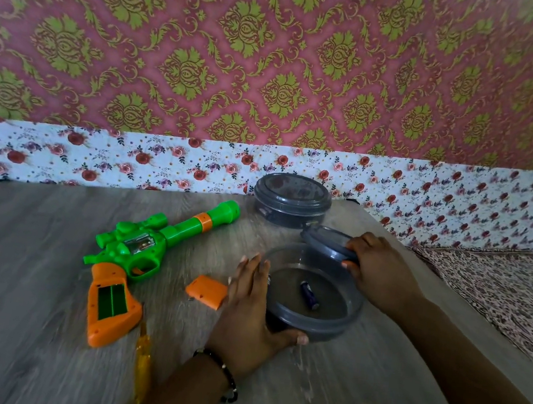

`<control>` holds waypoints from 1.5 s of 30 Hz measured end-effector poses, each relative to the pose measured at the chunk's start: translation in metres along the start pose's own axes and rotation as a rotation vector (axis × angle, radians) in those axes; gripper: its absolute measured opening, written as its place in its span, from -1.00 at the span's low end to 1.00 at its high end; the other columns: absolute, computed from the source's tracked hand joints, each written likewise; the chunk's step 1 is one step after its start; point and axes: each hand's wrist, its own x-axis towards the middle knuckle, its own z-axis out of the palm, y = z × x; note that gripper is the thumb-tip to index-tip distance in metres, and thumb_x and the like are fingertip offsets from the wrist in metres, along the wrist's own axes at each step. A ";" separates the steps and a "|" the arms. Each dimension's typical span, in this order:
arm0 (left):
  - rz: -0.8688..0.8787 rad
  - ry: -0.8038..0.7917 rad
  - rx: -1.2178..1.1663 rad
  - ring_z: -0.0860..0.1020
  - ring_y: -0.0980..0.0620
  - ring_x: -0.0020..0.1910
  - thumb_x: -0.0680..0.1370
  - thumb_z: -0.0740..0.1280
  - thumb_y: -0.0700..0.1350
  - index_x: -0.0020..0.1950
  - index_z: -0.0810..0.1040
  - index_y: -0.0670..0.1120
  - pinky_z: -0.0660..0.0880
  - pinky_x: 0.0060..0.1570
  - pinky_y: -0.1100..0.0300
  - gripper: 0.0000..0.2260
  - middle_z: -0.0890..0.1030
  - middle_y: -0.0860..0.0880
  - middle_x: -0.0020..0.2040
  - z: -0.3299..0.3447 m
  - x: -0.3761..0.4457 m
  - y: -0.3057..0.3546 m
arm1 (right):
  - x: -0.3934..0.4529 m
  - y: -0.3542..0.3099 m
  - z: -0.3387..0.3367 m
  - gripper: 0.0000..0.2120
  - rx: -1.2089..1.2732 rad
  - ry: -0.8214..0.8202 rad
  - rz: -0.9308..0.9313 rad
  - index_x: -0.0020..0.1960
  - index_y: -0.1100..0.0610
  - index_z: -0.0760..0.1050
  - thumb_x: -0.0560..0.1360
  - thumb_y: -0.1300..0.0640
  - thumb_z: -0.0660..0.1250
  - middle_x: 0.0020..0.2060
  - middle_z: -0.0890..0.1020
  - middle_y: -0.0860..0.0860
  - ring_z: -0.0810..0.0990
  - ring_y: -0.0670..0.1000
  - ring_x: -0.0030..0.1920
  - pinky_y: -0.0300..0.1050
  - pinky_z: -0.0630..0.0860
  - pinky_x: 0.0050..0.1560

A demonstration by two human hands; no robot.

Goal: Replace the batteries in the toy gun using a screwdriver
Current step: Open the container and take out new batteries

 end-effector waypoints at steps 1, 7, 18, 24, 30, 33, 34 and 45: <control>0.004 0.005 -0.002 -0.23 0.07 0.58 0.31 0.44 0.35 0.60 -0.10 -0.02 -0.16 0.55 0.14 0.08 -0.17 0.06 0.61 0.000 0.000 0.000 | -0.001 -0.003 -0.004 -0.70 -0.054 0.023 -0.030 0.21 0.12 0.44 0.51 0.06 0.27 0.11 0.51 0.08 0.43 0.09 0.12 -0.02 0.42 0.11; 0.019 0.066 -0.072 -0.08 0.06 0.59 0.14 0.18 0.50 0.54 0.16 0.01 -0.11 0.50 0.24 0.06 -0.01 0.02 0.61 0.000 -0.001 0.002 | -0.006 -0.060 -0.011 -0.82 0.176 -0.245 -0.078 0.10 0.03 0.50 0.52 0.03 0.25 0.03 0.59 0.03 0.54 0.01 0.02 -0.05 0.49 0.09; 0.040 0.054 -0.100 0.00 0.18 0.55 0.30 0.55 0.19 0.44 0.31 0.03 0.19 0.52 0.10 -0.20 0.06 0.02 0.60 0.002 0.001 -0.005 | 0.001 -0.078 -0.014 -0.78 0.290 -0.660 -0.137 -0.27 -0.07 0.40 0.43 0.19 0.35 -0.30 0.48 -0.14 0.51 -0.07 -0.20 -0.23 0.43 -0.19; 0.039 0.040 -0.116 0.11 0.09 0.56 0.31 0.56 0.14 0.46 0.28 0.09 0.21 0.51 0.10 -0.20 -0.02 0.07 0.60 0.001 0.000 -0.003 | 0.004 -0.084 -0.020 -0.88 0.253 -0.744 -0.133 -0.17 0.03 0.46 0.41 0.21 0.37 -0.30 0.51 -0.07 0.50 -0.09 -0.29 -0.25 0.43 -0.29; 0.046 0.025 -0.070 0.04 0.09 0.58 0.31 0.54 0.18 0.49 0.25 0.06 0.13 0.55 0.06 -0.17 -0.03 0.03 0.61 0.002 0.000 -0.005 | 0.000 -0.071 -0.010 -0.93 0.177 -0.539 -0.014 -0.09 0.06 0.52 0.44 0.16 0.36 -0.20 0.53 -0.01 0.51 0.00 -0.18 -0.15 0.44 -0.14; 0.020 -0.070 -0.061 0.02 0.06 0.58 0.26 0.44 0.36 0.49 0.26 0.07 0.10 0.55 0.01 -0.12 -0.02 0.00 0.61 -0.006 0.003 -0.003 | -0.005 -0.068 -0.003 -0.96 0.168 -0.461 0.028 -0.10 0.04 0.52 0.45 0.13 0.35 -0.22 0.53 -0.02 0.50 -0.01 -0.20 -0.15 0.40 -0.15; -0.004 -0.076 -0.090 0.03 0.06 0.58 0.24 0.33 0.45 0.45 0.32 0.07 0.11 0.55 0.04 -0.13 0.06 -0.04 0.60 -0.010 0.006 0.001 | -0.007 -0.067 -0.001 -0.96 0.171 -0.434 0.033 -0.10 0.05 0.52 0.45 0.11 0.34 -0.21 0.55 -0.02 0.51 -0.01 -0.20 -0.15 0.39 -0.16; -0.323 -0.307 0.654 -0.14 -0.25 0.59 0.60 0.22 -0.13 0.44 0.39 -0.12 -0.12 0.43 -0.43 -0.61 0.22 -0.23 0.54 -0.031 0.073 0.047 | -0.007 -0.065 0.011 -0.74 0.187 -0.375 0.083 0.06 0.18 0.54 0.46 0.04 0.35 0.01 0.62 0.12 0.60 0.08 0.01 -0.13 0.44 -0.08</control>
